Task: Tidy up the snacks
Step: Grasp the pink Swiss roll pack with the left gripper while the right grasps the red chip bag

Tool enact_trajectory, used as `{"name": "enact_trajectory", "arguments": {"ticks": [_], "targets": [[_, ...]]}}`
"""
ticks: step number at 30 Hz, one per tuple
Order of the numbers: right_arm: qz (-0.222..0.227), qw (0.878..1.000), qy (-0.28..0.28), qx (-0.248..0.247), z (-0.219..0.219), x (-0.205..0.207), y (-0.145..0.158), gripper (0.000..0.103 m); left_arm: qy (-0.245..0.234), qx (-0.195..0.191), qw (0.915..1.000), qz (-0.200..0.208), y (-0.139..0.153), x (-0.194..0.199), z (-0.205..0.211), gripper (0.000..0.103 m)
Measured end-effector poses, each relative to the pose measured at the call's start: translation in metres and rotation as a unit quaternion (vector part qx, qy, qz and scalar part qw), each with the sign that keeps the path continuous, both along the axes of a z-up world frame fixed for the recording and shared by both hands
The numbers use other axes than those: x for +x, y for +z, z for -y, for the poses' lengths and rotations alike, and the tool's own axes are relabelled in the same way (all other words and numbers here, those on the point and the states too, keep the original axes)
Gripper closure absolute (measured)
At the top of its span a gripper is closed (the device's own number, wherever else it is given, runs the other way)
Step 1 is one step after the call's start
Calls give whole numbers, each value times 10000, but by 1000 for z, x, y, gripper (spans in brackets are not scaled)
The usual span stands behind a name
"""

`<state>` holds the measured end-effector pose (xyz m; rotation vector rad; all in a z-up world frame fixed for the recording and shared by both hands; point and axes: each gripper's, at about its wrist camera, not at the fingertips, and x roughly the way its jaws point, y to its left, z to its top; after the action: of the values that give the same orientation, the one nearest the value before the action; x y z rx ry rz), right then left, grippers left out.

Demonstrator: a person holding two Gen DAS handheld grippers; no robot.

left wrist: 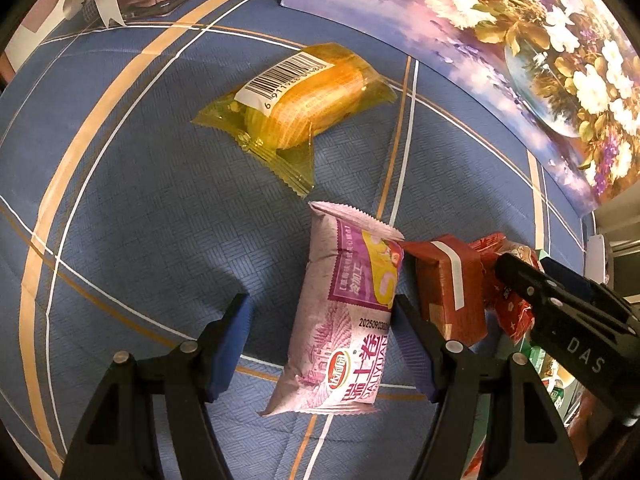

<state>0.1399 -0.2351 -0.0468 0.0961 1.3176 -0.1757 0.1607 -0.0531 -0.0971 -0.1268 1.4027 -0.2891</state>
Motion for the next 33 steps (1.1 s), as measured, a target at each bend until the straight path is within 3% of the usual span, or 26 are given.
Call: {"name": "enact_trajectory", "arguments": {"ticks": [2,8,16,18,19,20,24,33], "targets": [[-43,9999,-1,155,0,-3,-3,52,-4,5,10000,4,0,0,1,31],[-70,9997,-23,231,-6,-10,-14,55,-67,77,9999,52,-1,-4,5,31],[20,9998,-155,91,-10,-19,-19,56,-272,475,9982,249,-5,-12,24,31],[52,9996,-241,108,-12,-21,-18,57,-283,524,9978,281,-4,-13,25,35],[91,9995,-287,137,-14,-22,-17,58,-280,528,9978,290,-4,-14,26,42],[127,9993,-311,160,-17,-26,-14,60,-286,526,9977,302,-2,-14,26,52],[335,9984,-418,204,-19,-35,1,61,-205,317,9990,255,1,-16,25,61],[996,9910,-729,519,-21,-67,55,61,-114,90,9988,462,24,-26,13,62]]}}
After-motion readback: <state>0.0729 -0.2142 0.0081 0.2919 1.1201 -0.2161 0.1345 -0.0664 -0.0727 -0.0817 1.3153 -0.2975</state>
